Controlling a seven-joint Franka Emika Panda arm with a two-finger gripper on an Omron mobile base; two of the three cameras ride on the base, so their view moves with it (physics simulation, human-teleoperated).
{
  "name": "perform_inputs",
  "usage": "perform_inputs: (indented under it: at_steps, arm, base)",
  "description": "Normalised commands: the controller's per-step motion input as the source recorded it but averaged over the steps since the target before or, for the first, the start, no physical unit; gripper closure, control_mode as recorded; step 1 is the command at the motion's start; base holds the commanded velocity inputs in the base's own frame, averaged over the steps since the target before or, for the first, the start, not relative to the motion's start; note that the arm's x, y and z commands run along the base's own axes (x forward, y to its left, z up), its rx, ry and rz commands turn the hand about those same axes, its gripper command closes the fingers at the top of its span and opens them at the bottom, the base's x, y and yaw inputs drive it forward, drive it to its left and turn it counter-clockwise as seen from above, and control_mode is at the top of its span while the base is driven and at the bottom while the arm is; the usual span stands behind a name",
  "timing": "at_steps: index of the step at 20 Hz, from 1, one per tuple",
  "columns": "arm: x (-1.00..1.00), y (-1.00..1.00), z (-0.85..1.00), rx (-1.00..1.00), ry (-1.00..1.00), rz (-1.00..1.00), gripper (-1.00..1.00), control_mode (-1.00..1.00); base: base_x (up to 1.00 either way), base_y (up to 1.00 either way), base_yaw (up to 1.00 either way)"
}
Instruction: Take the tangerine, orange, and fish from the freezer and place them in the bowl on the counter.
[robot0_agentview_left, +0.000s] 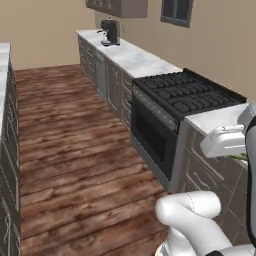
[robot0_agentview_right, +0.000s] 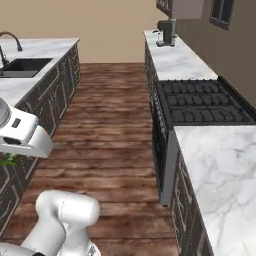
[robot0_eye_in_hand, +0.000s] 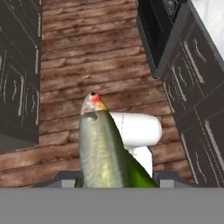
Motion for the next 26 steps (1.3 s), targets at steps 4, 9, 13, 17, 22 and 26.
perform_inputs:
  at_steps: [4, 9, 13, 17, 22, 26]
  arm:
    - [0.00, 0.00, 0.00, 0.00, 0.00, 0.00, 1.00, 1.00]
    - [0.00, 0.00, 0.00, 0.00, 0.00, 0.00, 1.00, 1.00]
    - [0.00, 0.00, 0.00, 0.00, 0.00, 0.00, 1.00, 1.00]
    - [0.00, 0.00, 0.00, 0.00, 0.00, 0.00, 1.00, 1.00]
    - [0.00, 0.00, 0.00, 0.00, 0.00, 0.00, 1.00, 1.00]
    - [0.00, 0.00, 0.00, 0.00, 0.00, 0.00, 1.00, 1.00]
  base:
    - [0.83, -0.41, 0.74]
    - [0.75, -0.25, 0.82]
    - [0.69, -0.33, 0.81]
    - [0.67, -0.76, 0.64]
    - [0.67, -0.83, 0.61]
    - [0.65, -0.91, 0.58]
